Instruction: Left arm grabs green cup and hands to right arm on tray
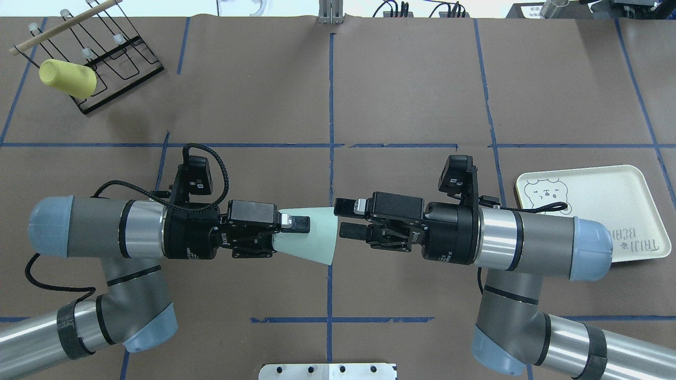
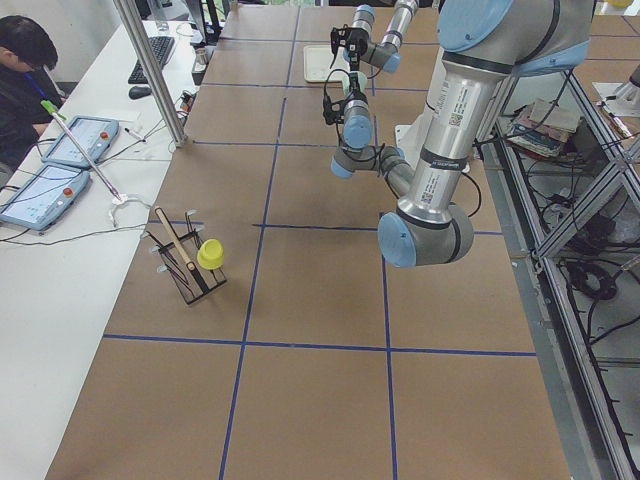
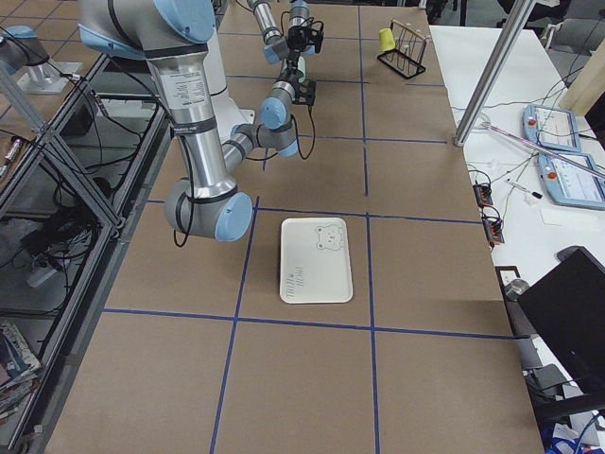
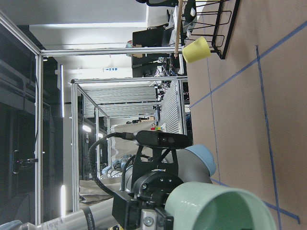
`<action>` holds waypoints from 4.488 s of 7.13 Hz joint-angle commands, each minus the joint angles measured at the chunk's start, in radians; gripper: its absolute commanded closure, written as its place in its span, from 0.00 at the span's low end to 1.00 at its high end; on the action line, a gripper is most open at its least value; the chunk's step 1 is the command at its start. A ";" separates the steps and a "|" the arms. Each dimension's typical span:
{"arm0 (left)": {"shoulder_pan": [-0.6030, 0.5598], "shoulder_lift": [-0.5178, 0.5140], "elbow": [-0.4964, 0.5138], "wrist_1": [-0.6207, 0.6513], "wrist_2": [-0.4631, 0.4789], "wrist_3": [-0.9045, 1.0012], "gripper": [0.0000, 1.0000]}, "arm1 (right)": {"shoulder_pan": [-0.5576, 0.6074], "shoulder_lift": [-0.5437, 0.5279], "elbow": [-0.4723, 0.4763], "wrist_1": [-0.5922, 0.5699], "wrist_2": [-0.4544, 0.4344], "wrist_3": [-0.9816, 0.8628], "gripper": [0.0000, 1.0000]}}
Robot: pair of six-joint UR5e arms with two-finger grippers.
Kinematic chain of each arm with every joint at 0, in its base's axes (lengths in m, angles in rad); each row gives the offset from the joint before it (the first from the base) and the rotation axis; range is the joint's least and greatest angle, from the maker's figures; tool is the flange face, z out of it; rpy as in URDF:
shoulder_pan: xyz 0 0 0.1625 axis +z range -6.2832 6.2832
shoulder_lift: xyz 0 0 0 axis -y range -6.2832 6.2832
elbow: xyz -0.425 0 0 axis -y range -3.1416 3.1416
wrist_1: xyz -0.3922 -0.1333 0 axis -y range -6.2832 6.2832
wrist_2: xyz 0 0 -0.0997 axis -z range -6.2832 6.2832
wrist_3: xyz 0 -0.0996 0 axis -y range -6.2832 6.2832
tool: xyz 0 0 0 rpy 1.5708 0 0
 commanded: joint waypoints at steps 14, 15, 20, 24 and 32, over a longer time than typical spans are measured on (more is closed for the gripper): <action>-0.002 -0.020 -0.003 -0.001 0.000 -0.003 0.63 | -0.006 0.029 -0.001 -0.026 0.000 -0.001 0.70; -0.002 -0.020 -0.003 -0.003 0.000 -0.003 0.62 | -0.006 0.029 -0.001 -0.025 0.000 -0.001 0.80; -0.011 -0.024 -0.002 -0.001 0.002 -0.074 0.00 | -0.001 0.026 0.004 -0.013 0.003 -0.024 1.00; -0.076 -0.024 0.052 0.011 0.032 -0.074 0.00 | -0.001 0.021 0.006 -0.013 0.004 -0.023 1.00; -0.495 -0.013 0.025 0.981 -0.254 0.526 0.00 | 0.325 0.005 0.019 -0.775 0.350 -0.269 1.00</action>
